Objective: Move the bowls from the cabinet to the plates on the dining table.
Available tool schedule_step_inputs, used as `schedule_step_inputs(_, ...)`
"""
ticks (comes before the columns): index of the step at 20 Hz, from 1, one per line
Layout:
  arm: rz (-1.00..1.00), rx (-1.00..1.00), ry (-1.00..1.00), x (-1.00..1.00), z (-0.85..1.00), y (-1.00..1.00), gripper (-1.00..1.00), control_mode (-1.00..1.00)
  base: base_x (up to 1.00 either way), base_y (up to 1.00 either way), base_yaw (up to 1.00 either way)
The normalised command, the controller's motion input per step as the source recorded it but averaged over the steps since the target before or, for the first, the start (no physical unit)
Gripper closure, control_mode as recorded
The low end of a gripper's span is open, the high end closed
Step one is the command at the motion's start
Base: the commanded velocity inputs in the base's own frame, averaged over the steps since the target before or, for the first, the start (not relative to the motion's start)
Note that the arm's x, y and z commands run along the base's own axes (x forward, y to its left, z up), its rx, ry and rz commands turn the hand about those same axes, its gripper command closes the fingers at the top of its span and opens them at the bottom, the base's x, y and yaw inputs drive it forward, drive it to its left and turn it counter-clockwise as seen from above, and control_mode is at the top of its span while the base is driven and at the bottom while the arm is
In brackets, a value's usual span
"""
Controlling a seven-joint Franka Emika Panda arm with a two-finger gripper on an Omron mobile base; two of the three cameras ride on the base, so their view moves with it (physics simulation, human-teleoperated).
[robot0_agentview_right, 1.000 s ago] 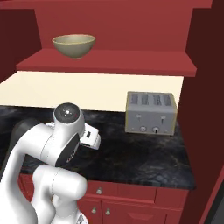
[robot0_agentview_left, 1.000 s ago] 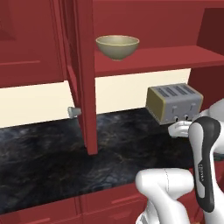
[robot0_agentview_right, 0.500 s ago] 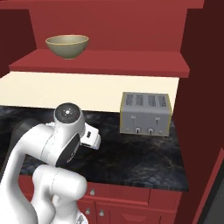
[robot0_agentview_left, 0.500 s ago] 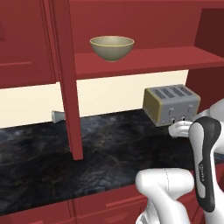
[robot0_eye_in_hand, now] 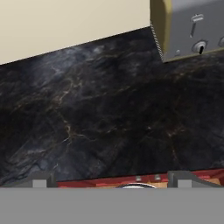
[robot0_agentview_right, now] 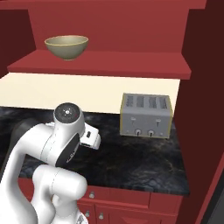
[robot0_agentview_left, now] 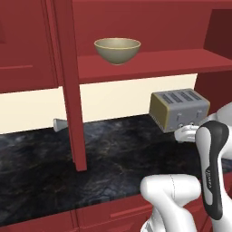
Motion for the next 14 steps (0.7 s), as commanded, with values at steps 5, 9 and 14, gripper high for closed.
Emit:
schedule_step_inputs(5,0.0,0.0,0.0,0.0,0.0,0.0,-1.0,1.0,0.44,0.02,0.0)
schedule_step_inputs(9,0.0,0.0,0.0,0.0,0.0,0.0,-1.0,1.0,0.63,0.07,0.0)
schedule_step_inputs(14,0.0,0.0,0.0,0.0,0.0,0.0,-1.0,1.0,0.7,0.09,0.0)
